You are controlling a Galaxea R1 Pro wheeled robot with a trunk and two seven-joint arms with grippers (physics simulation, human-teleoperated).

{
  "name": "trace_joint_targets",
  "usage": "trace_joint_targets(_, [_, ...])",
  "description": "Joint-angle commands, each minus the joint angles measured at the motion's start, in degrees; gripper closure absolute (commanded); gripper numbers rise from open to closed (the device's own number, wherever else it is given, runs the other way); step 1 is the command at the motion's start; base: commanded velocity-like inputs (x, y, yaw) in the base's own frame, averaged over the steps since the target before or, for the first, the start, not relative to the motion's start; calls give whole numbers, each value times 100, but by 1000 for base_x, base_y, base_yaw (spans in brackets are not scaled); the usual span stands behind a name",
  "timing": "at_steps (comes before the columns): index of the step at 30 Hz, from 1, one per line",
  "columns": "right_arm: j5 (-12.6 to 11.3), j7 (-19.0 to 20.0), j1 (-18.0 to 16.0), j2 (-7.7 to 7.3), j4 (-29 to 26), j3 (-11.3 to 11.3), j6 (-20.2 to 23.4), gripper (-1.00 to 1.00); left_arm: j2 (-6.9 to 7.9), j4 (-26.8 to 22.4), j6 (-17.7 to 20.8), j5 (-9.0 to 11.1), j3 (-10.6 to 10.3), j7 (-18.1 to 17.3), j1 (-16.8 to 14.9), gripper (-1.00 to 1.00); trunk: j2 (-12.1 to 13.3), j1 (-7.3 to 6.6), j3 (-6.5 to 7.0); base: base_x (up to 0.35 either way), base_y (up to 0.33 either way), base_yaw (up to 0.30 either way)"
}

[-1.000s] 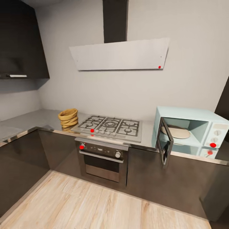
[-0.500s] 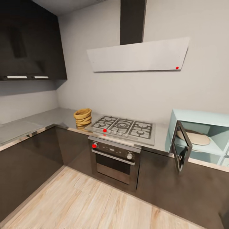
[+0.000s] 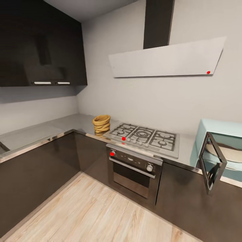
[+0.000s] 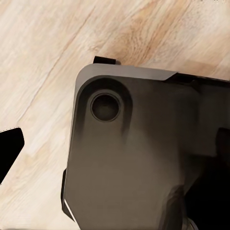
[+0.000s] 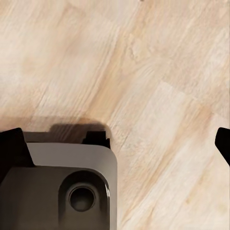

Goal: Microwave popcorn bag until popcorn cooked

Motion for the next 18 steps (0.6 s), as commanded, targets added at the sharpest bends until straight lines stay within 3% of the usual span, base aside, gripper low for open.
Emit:
trace_joint_targets(1, [38, 11, -7, -5, 19, -48, -33, -100, -1, -2, -11, 35, 11, -2, -1, -100, -4, 0, -2, 0, 0, 261])
trace_joint_targets(18, [46, 11, -7, -5, 19, -41, -33, -100, -1, -2, -11, 35, 11, 0, -1, -100, -4, 0, 67, 0, 0, 261])
